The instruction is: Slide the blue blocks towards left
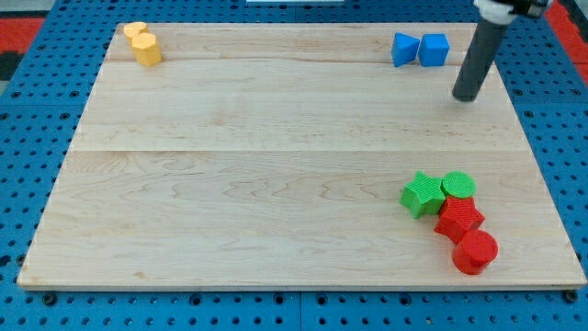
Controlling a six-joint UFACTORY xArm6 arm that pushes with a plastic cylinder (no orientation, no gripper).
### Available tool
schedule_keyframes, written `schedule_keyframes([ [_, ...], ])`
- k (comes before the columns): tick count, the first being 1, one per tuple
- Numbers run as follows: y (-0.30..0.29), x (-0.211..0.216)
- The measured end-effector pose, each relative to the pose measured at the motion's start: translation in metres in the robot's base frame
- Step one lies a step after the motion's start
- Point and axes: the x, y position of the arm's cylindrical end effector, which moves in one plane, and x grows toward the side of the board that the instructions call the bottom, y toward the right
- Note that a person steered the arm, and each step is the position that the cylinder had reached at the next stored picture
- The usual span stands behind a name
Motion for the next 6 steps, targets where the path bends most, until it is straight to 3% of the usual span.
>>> schedule_keyframes([
  [2, 0.033, -0.065],
  [4, -0.147, -0.064],
  [6, -0.119, -0.113],
])
